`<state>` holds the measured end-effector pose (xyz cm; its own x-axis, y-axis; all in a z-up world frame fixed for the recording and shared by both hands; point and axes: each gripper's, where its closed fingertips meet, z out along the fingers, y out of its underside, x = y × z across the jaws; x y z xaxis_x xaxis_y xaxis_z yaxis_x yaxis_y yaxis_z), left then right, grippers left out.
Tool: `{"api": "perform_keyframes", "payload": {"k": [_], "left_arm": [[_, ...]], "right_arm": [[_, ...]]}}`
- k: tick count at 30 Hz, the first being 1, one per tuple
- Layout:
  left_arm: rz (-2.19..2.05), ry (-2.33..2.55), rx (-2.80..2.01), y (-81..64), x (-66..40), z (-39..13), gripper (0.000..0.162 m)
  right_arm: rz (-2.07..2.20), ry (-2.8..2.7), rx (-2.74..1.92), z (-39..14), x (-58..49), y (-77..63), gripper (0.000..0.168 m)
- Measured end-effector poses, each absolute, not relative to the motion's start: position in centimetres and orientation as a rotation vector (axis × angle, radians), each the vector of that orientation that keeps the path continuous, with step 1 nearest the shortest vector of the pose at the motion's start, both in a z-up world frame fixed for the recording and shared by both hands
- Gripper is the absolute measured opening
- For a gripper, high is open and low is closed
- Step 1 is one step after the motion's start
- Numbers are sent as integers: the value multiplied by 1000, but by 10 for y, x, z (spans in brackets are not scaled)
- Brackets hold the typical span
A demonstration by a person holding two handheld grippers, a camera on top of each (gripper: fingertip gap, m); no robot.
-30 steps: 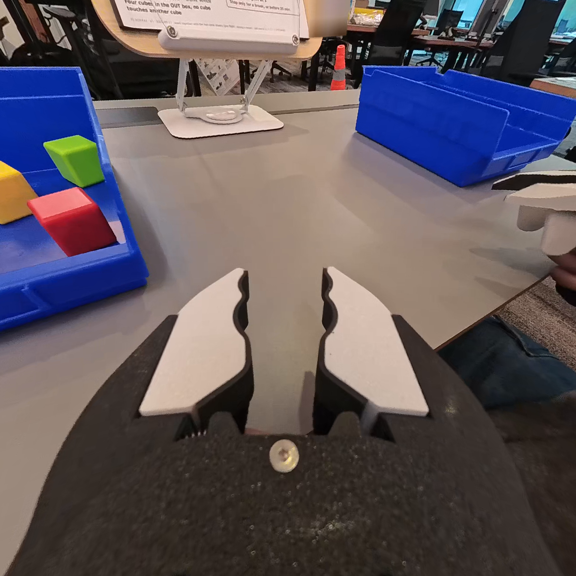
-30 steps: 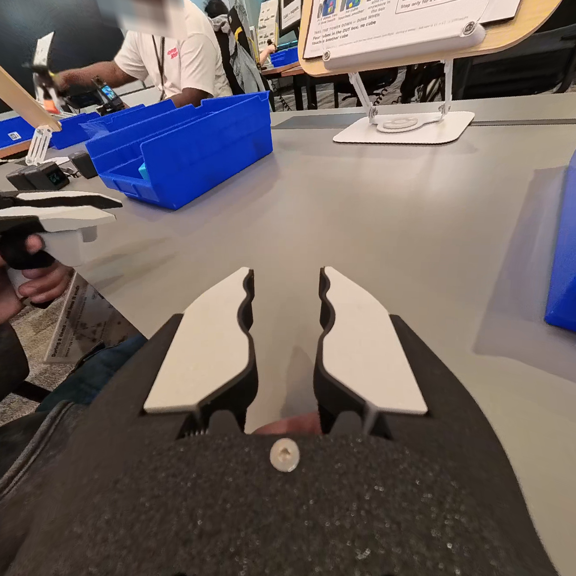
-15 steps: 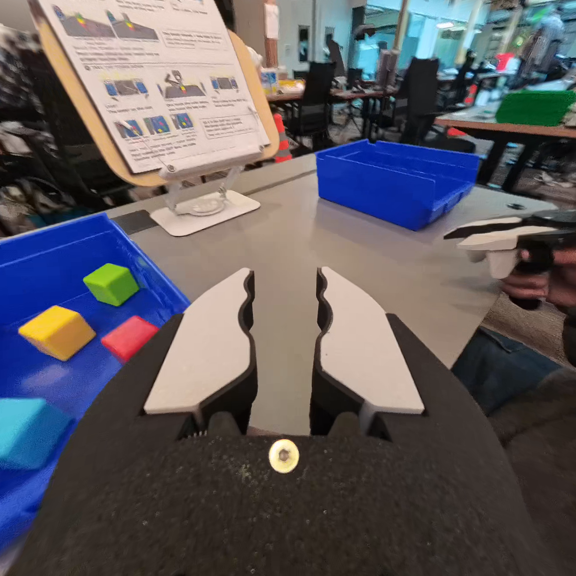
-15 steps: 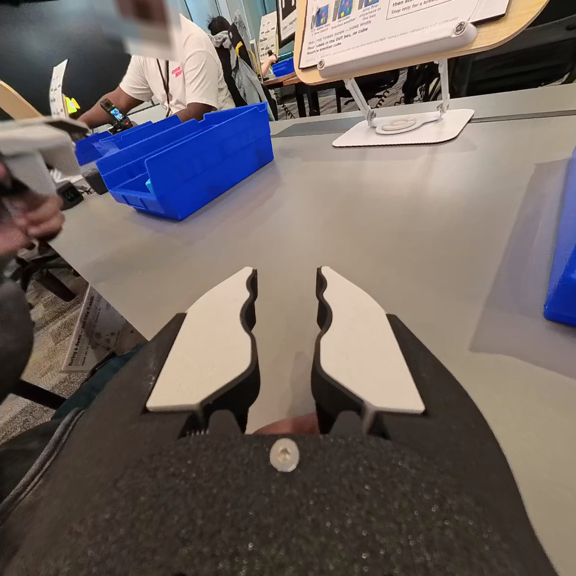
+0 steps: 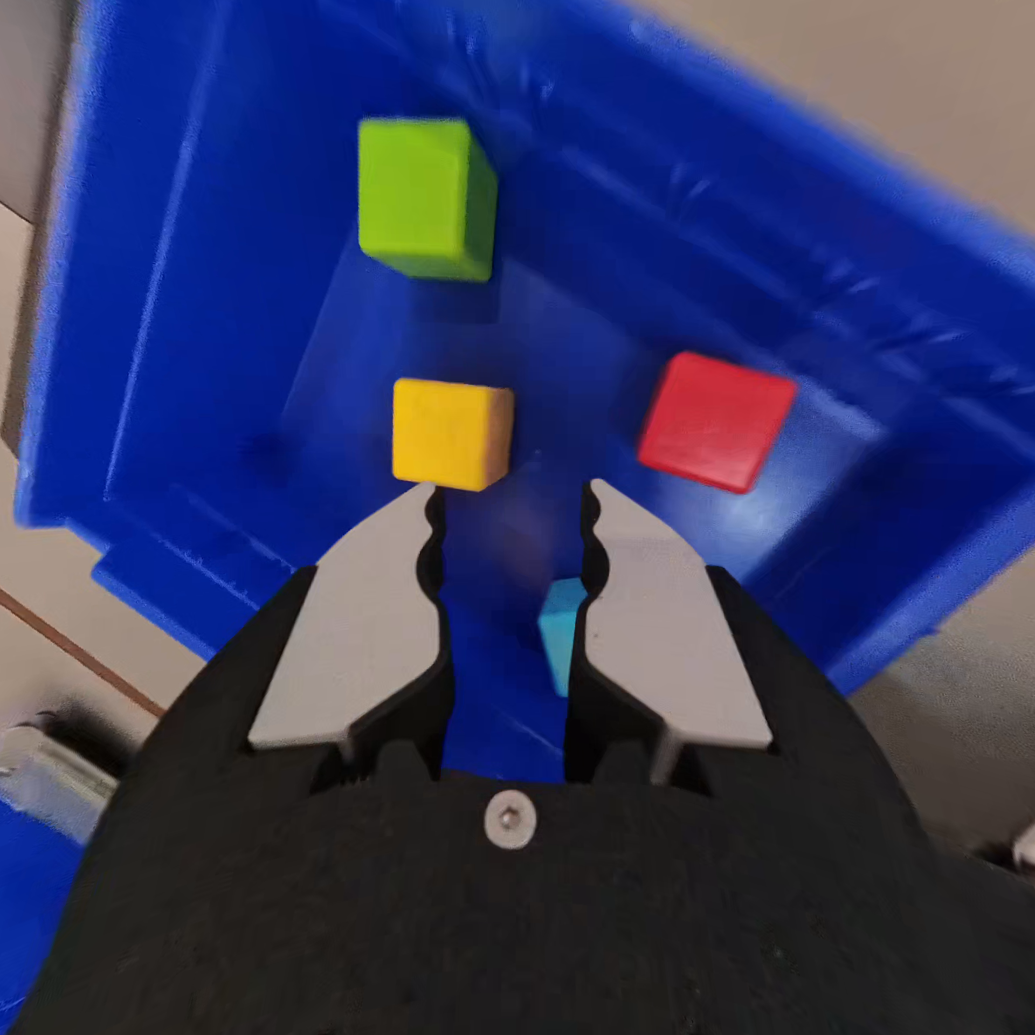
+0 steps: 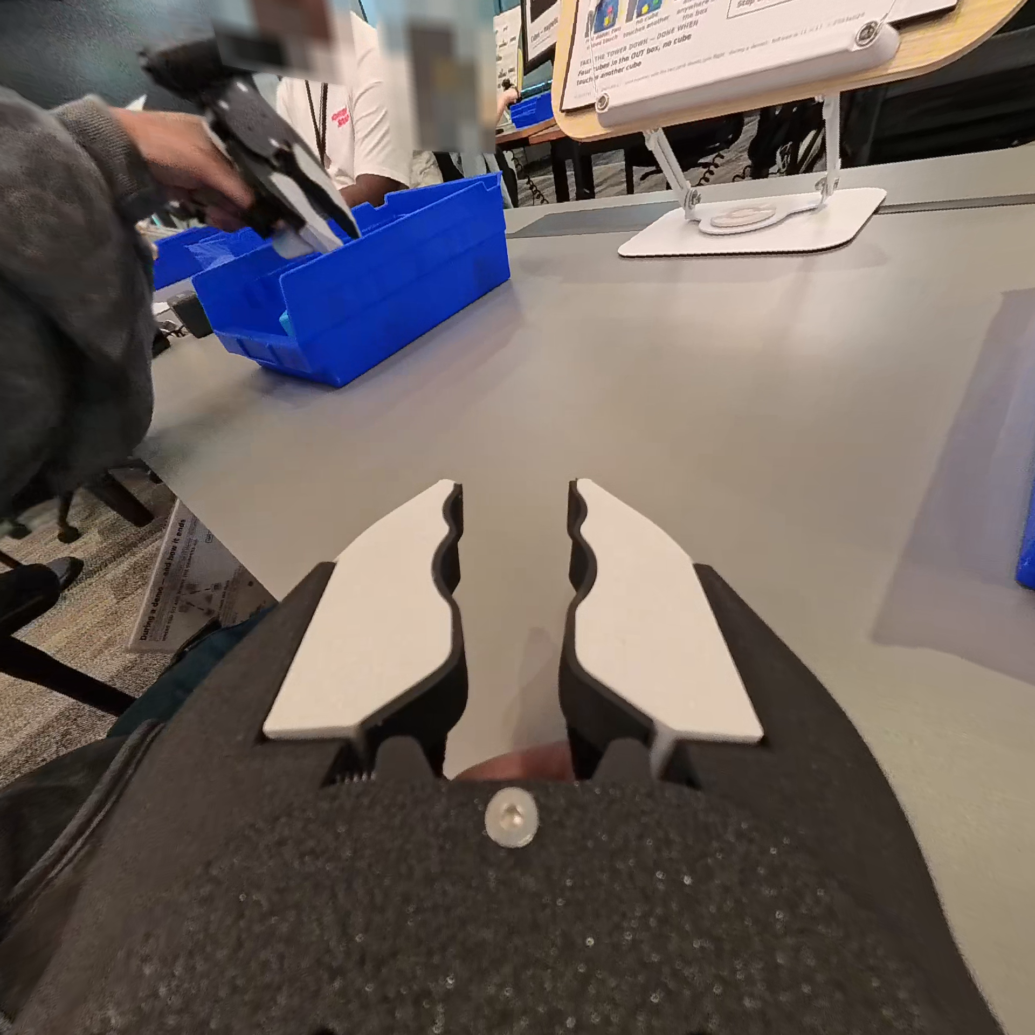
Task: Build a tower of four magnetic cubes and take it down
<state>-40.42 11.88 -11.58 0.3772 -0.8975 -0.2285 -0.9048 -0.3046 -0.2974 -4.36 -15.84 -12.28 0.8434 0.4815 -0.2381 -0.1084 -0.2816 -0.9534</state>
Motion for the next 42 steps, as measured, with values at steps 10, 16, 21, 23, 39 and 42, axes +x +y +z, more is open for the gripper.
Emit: {"api": "perform_keyframes", "payload": {"k": [10,16,21,23,39,42], "left_arm": [[64,1726,-2419,160,-410,-171,53],[75,1787,-2445,154,-413,-175,50],[-21,1718,-2325,150,-385,-107,50],[-65,1718,-2207,141,-357,-62,50],[69,2304,-1837,45,-125,-116,50],[26,2321,-1868,47,-111,-142,50]], "right_arm": [[570,-307,-1791,-128,-44,-160,35],[579,-308,-1796,-129,-45,-160,34],[587,-309,-1797,-129,-46,-160,33],[593,-308,-1796,-128,-46,-160,32],[548,-242,-1756,-119,-35,-156,32],[529,-252,-1754,-119,-34,-157,32]]}}
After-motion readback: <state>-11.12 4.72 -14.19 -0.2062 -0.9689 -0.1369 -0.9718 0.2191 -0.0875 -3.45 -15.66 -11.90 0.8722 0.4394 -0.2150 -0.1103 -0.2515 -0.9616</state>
